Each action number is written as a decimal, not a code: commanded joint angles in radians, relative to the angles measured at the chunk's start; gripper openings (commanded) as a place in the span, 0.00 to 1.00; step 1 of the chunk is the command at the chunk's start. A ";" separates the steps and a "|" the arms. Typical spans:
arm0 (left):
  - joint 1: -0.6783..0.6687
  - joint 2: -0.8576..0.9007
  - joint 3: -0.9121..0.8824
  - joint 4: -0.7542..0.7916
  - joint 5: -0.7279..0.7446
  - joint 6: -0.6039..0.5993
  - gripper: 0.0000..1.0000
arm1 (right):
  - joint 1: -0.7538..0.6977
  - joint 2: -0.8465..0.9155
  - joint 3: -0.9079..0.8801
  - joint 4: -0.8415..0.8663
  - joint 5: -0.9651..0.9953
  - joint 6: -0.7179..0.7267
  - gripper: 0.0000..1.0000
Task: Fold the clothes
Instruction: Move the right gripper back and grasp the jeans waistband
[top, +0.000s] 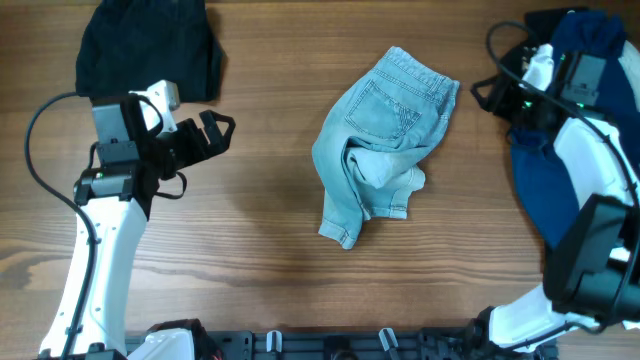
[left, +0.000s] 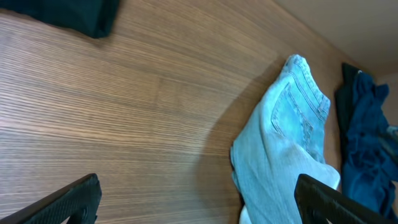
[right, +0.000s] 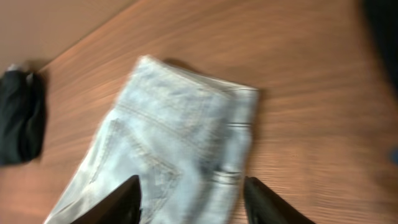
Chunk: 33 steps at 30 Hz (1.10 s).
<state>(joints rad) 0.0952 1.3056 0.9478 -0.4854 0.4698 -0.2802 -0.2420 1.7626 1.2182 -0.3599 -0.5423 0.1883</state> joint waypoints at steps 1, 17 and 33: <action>-0.046 0.006 0.020 0.003 0.003 -0.019 1.00 | 0.102 -0.033 0.015 -0.020 0.090 -0.038 0.59; -0.133 0.093 0.020 0.011 -0.078 -0.019 1.00 | 0.274 -0.032 0.274 -0.219 0.422 -0.039 0.71; -0.133 0.102 0.020 0.029 -0.103 -0.012 1.00 | 0.277 0.140 0.286 -0.129 0.324 -0.071 1.00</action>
<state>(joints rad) -0.0319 1.3991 0.9478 -0.4614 0.3939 -0.2913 0.0303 1.8629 1.5040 -0.5472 -0.1684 0.1070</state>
